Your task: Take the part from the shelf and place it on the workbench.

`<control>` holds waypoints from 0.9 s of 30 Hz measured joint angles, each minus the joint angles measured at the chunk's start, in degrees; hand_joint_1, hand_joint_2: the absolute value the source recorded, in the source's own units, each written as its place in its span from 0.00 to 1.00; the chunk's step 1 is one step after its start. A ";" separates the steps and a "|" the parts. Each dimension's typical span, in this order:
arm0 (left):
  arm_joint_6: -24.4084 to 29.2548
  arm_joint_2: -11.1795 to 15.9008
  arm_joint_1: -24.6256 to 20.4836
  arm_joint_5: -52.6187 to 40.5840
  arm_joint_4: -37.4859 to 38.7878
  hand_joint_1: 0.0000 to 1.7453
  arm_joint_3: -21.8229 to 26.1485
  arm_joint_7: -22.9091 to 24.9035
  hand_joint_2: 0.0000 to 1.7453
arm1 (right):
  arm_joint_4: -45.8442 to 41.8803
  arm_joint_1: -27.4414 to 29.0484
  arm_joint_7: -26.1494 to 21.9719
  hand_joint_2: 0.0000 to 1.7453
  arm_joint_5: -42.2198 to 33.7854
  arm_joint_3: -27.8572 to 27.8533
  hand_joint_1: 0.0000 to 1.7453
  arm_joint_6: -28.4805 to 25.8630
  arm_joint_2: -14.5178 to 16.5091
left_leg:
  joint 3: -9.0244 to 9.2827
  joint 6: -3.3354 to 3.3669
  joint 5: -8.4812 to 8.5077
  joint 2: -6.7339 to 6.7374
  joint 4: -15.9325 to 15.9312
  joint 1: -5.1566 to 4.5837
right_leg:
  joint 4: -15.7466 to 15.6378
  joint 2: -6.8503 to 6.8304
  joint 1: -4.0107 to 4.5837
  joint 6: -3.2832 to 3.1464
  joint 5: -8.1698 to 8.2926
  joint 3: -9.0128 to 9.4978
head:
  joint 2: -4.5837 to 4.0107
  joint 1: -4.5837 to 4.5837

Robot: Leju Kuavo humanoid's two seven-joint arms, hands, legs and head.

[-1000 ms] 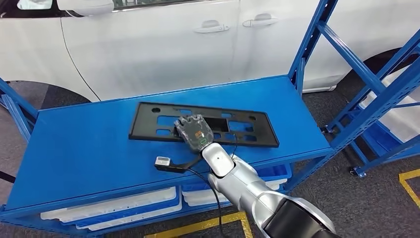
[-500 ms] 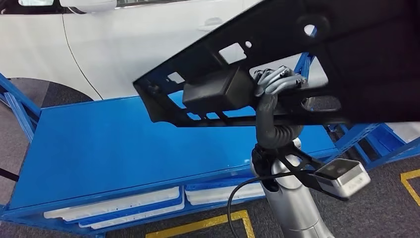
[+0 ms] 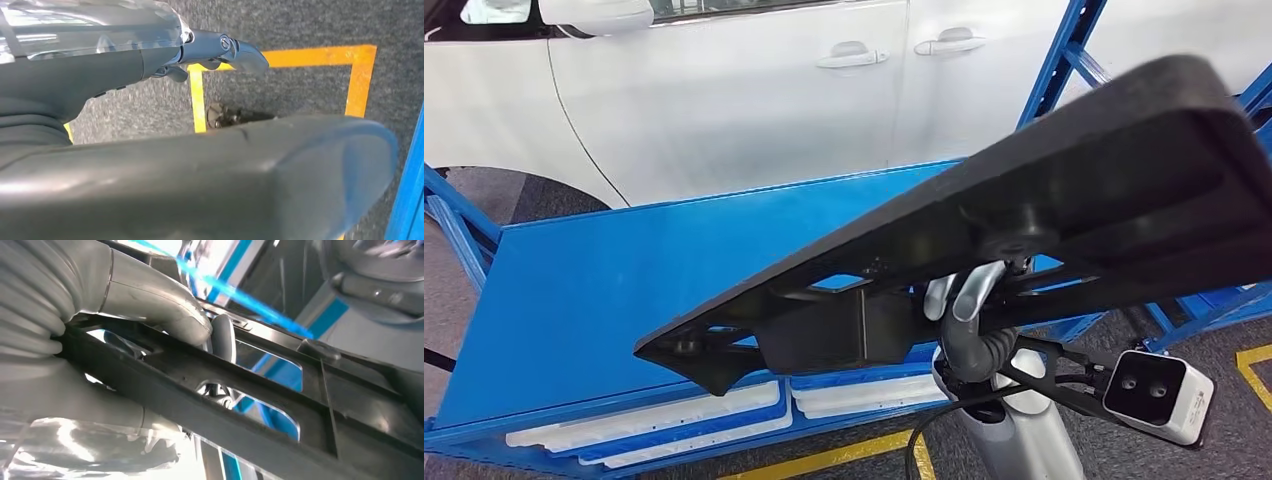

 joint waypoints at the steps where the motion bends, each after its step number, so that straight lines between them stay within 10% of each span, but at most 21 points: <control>1: 0.06 0.01 0.00 0.00 0.00 0.00 0.01 0.26 0.00 | -0.34 0.04 0.35 1.00 -0.62 0.01 1.00 0.48 -0.07 | 0.03 0.23 0.00 -0.02 -0.16 -0.12 | 0.01 0.00 0.05 0.24 0.08 -0.08 | 0.00 0.00; 5: 0.15 -0.10 -0.08 0.00 -0.01 0.00 0.03 0.63 0.00 | -1.41 0.14 1.03 1.00 -1.78 0.02 1.00 1.00 -0.26 | -0.10 1.54 0.93 0.14 -1.01 0.39 | 2.95 0.09 -0.11 1.41 -2.32 -1.25 | 0.00 0.01; 9: 0.15 -0.12 -0.06 0.00 0.00 0.00 0.04 0.68 0.00 | -1.69 0.43 1.23 1.00 -1.82 0.02 1.00 1.00 -0.67 | -0.92 1.73 1.56 0.26 -1.04 0.44 | 16.28 0.07 -1.02 2.42 -9.04 -6.66 | 0.00 0.00; 15: 0.61 -0.21 -0.07 0.00 0.00 0.00 0.06 0.97 0.00 | -1.69 0.58 0.53 1.00 -2.12 0.03 1.00 1.34 -0.94 | -1.39 0.51 2.23 0.14 -0.82 0.34 | 0.06 0.08 -1.26 2.06 -2.31 2.73 | 0.00 0.00; 19: 1.14 -0.28 -0.07 0.00 -0.01 0.00 0.27 1.73 0.00 | -1.87 0.18 -0.95 1.00 -2.26 0.04 1.00 -0.13 -1.24 | -1.97 -0.93 2.06 0.16 -0.38 0.48 | -0.75 0.06 -1.14 0.56 -1.38 2.32 | 0.00 0.00; 24: 1.75 -0.39 -0.04 0.00 -0.01 0.00 0.60 2.18 0.00 | -2.20 -1.52 -0.44 1.00 -2.90 0.41 1.00 -3.33 -2.07 | -7.69 -1.50 -7.10 0.18 15.09 0.66 | -0.97 -0.16 -0.81 -0.73 -0.02 0.87 | 0.00 0.00; 27: 2.03 -0.19 -0.05 0.00 0.00 0.00 0.99 2.68 0.00 | -2.48 -2.52 -0.76 1.00 -3.25 1.08 1.00 -4.24 -2.85 | -3.89 -0.96 -4.82 0.18 10.68 0.59 | -0.67 -0.14 -0.40 -0.69 0.51 0.08 | 0.00 0.00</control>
